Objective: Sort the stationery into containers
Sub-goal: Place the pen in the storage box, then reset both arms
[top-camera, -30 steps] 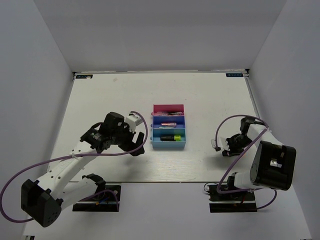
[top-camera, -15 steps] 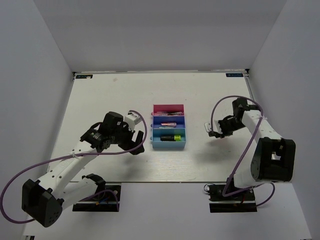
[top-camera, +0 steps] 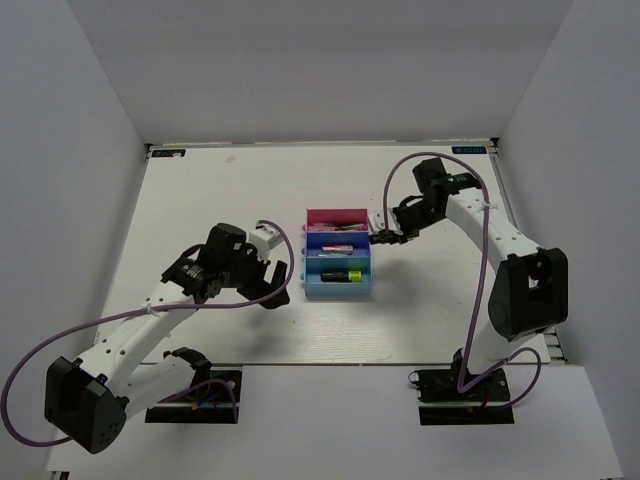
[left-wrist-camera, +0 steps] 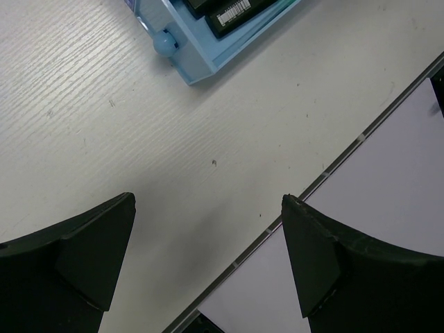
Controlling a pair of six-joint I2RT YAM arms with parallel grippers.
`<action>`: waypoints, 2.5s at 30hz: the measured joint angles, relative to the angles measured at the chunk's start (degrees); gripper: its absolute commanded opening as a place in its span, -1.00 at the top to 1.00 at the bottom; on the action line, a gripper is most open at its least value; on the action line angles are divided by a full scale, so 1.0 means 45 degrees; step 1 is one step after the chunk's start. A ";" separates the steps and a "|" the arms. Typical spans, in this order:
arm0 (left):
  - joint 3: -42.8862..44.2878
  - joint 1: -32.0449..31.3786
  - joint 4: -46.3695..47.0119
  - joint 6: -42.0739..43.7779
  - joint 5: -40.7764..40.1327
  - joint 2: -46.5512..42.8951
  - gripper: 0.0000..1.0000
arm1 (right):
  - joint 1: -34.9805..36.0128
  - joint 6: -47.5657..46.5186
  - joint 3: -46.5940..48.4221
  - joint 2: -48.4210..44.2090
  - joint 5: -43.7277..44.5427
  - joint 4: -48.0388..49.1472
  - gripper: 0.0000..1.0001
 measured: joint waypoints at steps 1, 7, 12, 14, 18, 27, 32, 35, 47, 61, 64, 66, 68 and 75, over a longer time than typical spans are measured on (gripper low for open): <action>-0.0010 0.0010 0.0010 0.0000 0.0000 -0.0010 -0.93 | 0.0233 0.0141 0.0126 0.0024 -0.0053 0.0019 1.00; -0.0053 0.0175 0.0058 -0.0005 0.0000 -0.0180 -0.93 | 0.1962 0.1384 0.0806 0.0316 -0.0257 0.0291 1.00; -0.0053 0.0175 0.0112 -0.0005 0.0005 -0.0437 -0.93 | 0.3186 0.2263 0.0908 0.0767 -0.0267 0.0646 1.00; -0.0063 0.0175 0.0146 -0.0005 0.0010 -0.0515 -0.93 | 0.3531 0.2633 0.0899 0.0869 -0.0209 0.0850 1.00; -0.0068 0.0175 0.0151 -0.0005 0.0044 -0.0636 -0.93 | 0.4138 0.3580 0.0855 0.0903 0.0087 0.1447 1.00; -0.0199 0.0199 0.0204 -0.0015 0.0151 -0.0996 -0.93 | 0.5217 0.6421 0.0845 0.0903 0.1341 0.2331 1.00; -0.0233 0.0199 0.0204 -0.0039 0.0160 -0.1078 -0.93 | 0.5615 0.7737 0.0763 0.0903 0.1923 0.2497 1.00; -0.0238 0.0199 0.0204 -0.0039 0.0160 -0.1127 -0.93 | 0.5756 0.8189 0.0423 0.0903 0.2142 0.2705 1.00; -0.0238 0.0199 0.0204 -0.0039 0.0155 -0.1224 -0.93 | 0.5921 0.8947 -0.0257 0.1039 0.2793 0.3055 -0.24; -0.0393 0.0510 0.0379 -0.0228 0.0005 -0.1224 1.00 | 0.5989 1.2245 0.2919 0.1370 0.5508 0.2730 1.00; -0.0486 0.0748 0.0544 -0.0316 -0.0053 -0.1175 0.93 | 0.5858 1.4090 0.6577 0.2467 0.8034 0.1632 1.00; -0.0486 0.0957 0.0729 -0.0384 -0.0102 -0.1161 -0.31 | 0.5600 1.5237 0.9797 0.3648 0.9258 0.0063 0.55; -0.0486 0.1195 0.0923 -0.0627 -0.0233 -0.1132 -1.00 | 0.5197 1.6252 1.2318 0.4590 1.0234 -0.0957 -0.08; -0.0486 0.2477 0.1025 -0.1865 -0.0826 -0.1044 -1.00 | 0.3818 1.8748 0.7388 0.1778 1.1103 -0.2001 -0.81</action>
